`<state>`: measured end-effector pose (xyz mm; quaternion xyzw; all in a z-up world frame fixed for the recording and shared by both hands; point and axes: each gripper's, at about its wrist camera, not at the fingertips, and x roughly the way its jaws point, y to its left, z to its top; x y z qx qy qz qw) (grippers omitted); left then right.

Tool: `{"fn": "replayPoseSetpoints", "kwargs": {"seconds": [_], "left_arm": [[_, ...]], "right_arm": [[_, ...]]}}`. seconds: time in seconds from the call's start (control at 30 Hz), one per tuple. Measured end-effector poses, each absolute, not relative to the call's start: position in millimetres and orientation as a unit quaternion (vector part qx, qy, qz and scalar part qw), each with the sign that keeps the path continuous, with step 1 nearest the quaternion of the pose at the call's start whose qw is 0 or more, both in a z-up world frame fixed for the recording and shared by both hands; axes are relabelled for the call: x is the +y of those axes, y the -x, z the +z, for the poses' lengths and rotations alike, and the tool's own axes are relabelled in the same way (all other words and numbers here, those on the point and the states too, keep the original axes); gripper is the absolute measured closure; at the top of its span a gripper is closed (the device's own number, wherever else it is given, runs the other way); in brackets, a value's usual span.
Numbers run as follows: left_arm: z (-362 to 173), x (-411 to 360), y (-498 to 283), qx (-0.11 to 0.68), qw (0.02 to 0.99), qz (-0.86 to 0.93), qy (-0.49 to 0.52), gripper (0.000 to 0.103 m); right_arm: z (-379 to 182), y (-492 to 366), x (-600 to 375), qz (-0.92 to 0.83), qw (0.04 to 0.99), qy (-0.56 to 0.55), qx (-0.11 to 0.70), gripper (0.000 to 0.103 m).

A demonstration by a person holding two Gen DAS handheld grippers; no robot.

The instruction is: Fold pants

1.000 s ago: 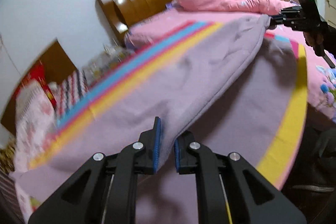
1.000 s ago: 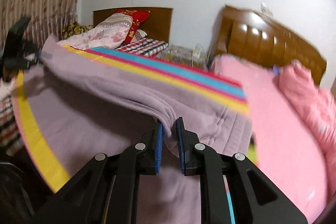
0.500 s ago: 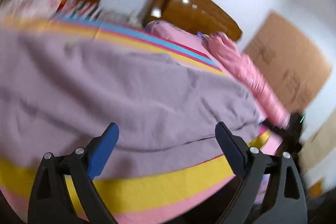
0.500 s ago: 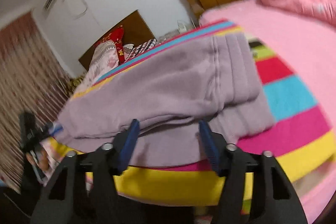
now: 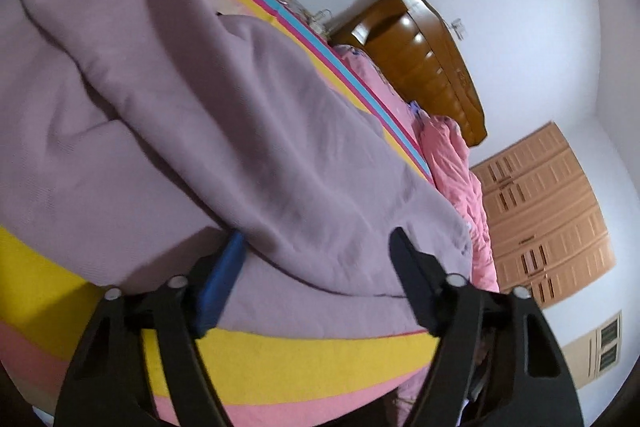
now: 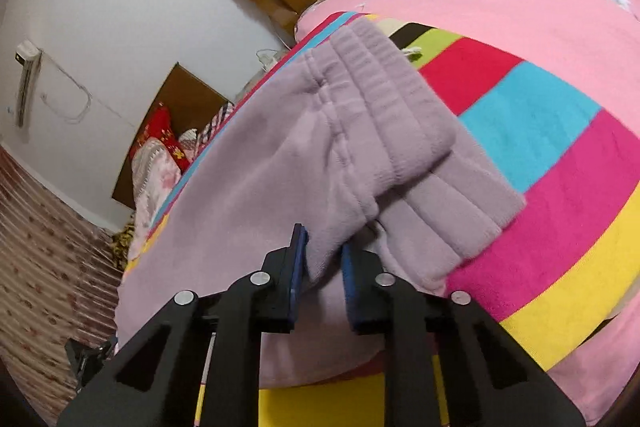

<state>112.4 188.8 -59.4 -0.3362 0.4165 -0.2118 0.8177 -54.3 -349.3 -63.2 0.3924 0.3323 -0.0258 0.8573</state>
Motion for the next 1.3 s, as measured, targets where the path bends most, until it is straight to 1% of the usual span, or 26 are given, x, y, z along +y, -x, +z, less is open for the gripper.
{"fn": "replayPoseSetpoints", "kwargs": {"seconds": [0.13,0.3,0.4,0.57,0.6,0.63,0.67,0.8,0.87,0.93,1.03,1.1,1.13,1.2,1.3], "left_arm": [[-61,194,-112,0.425,0.82,-0.183,0.337,0.039],[-60,208,-103,0.426,0.815,-0.146,0.365,0.039],[-60,217,-103,0.422,0.816,-0.124,0.374,0.041],[-60,212,-118,0.415,0.822,-0.11,0.374,0.043],[-61,212,-120,0.414,0.824,-0.107,0.372,0.048],[-60,209,-124,0.417,0.824,-0.108,0.368,0.08],[-62,208,-127,0.418,0.818,-0.121,0.375,0.099],[-55,212,-118,0.393,0.83,-0.122,0.376,0.101],[-31,213,-119,0.371,0.845,-0.137,0.36,0.101],[3,213,-121,0.342,0.862,-0.156,0.34,0.101],[50,221,-111,0.288,0.88,-0.18,0.332,0.101],[68,227,-88,0.259,0.891,-0.191,0.319,0.101],[70,225,-81,0.257,0.895,-0.191,0.312,0.101],[56,225,-65,0.269,0.897,-0.18,0.3,0.101],[-3,225,-65,0.343,0.875,-0.151,0.306,0.101]], "right_arm": [[-65,57,-353,-0.021,0.857,-0.394,0.33,0.086],[-71,64,-358,-0.017,0.856,-0.4,0.328,0.086],[-72,64,-358,-0.015,0.856,-0.402,0.326,0.086],[-75,68,-361,-0.011,0.856,-0.404,0.322,0.086],[-75,67,-361,-0.011,0.856,-0.403,0.322,0.086],[-75,68,-361,-0.011,0.857,-0.402,0.322,0.086],[-76,68,-362,-0.011,0.857,-0.402,0.322,0.086],[-71,65,-361,-0.014,0.857,-0.394,0.331,0.086],[-57,57,-360,-0.016,0.863,-0.373,0.342,0.086],[-33,46,-360,-0.003,0.871,-0.358,0.336,0.087],[11,40,-361,0.019,0.895,-0.336,0.294,0.087],[35,51,-361,0.046,0.91,-0.324,0.254,0.087],[39,58,-362,0.053,0.915,-0.317,0.245,0.087],[25,70,-366,0.062,0.908,-0.324,0.257,0.087],[-31,79,-366,0.04,0.882,-0.338,0.325,0.087]]}}
